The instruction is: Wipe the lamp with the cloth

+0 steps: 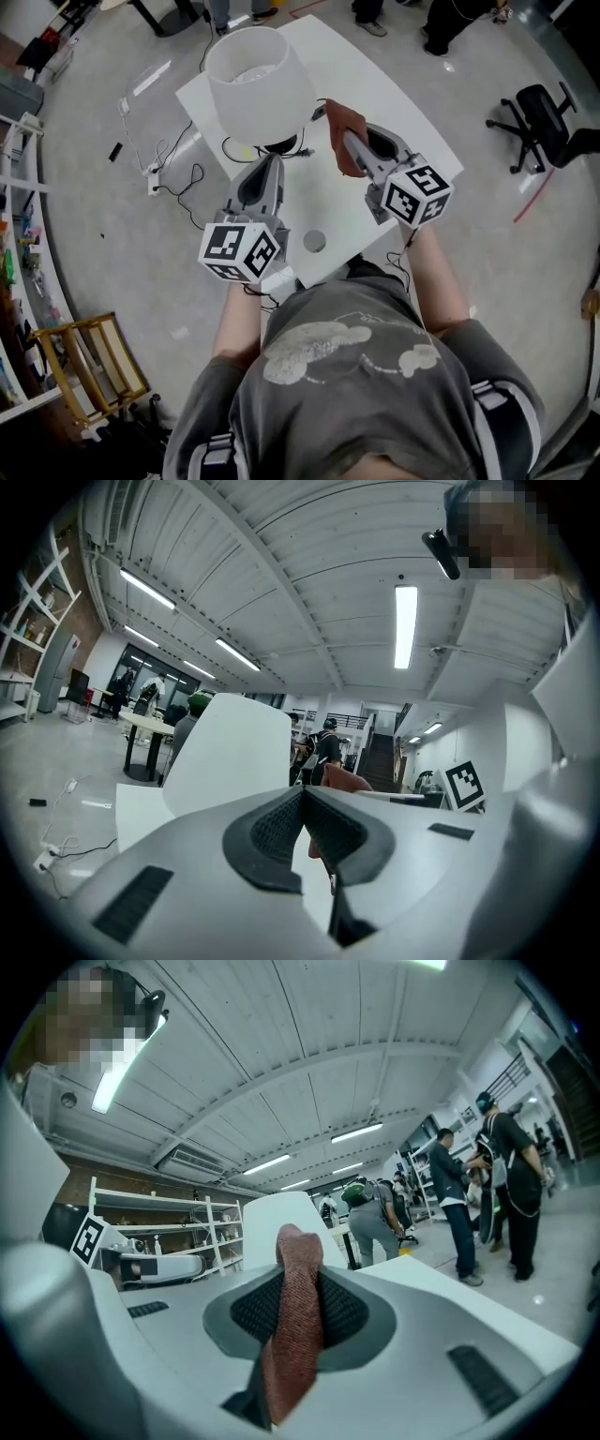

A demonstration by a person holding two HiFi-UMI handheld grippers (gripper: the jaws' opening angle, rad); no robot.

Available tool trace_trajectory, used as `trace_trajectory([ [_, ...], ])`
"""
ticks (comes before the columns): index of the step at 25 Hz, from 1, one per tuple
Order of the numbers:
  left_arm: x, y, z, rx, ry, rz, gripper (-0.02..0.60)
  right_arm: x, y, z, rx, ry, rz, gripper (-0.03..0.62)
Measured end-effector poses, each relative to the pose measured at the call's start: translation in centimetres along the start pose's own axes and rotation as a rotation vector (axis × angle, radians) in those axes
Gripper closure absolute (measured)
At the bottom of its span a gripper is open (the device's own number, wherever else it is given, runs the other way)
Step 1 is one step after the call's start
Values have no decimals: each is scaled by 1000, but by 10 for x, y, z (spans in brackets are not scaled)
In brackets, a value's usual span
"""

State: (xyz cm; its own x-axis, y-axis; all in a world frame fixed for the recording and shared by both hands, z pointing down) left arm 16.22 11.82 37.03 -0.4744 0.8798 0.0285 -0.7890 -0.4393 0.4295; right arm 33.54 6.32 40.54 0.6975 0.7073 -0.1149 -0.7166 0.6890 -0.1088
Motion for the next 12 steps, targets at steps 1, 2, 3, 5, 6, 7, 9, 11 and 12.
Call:
trace_trajectory([
  [1, 1, 0, 1, -1, 5, 12, 572, 3, 3, 2, 1, 1, 9, 508],
  [2, 3, 0, 3, 0, 10, 22, 572, 7, 5, 4, 1, 4, 18, 508],
  [3, 6, -1, 5, 2, 15, 30, 572, 11, 8, 7, 0, 8, 26, 508],
  [5, 15, -2, 8, 7, 28, 37, 572, 19, 18, 14, -8, 17, 35, 508],
  [6, 20, -2, 10, 9, 34, 41, 572, 22, 23, 17, -12, 22, 39, 508],
  [7, 24, -3, 10, 11, 39, 46, 572, 25, 27, 19, -14, 25, 43, 508],
  [9, 32, -4, 12, 12, 47, 58, 572, 29, 36, 23, -15, 31, 47, 508],
  [11, 39, -6, 15, 10, 54, 68, 572, 32, 44, 27, -18, 34, 49, 508],
  [12, 43, -6, 16, 9, 57, 71, 572, 33, 48, 28, -21, 35, 50, 508],
])
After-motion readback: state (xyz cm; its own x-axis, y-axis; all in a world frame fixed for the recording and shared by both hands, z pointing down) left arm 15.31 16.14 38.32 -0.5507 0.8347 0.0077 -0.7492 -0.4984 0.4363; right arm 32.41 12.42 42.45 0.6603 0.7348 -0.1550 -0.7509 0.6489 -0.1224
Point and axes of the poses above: the fingertips, and each gripper's own axes: x backward along the fingers, y to its left, z out of its underside, the point moved 3 cm from there along x, backward along the fingers, and after that the axes turned 8 degrees about x, right-handed, at the moved point
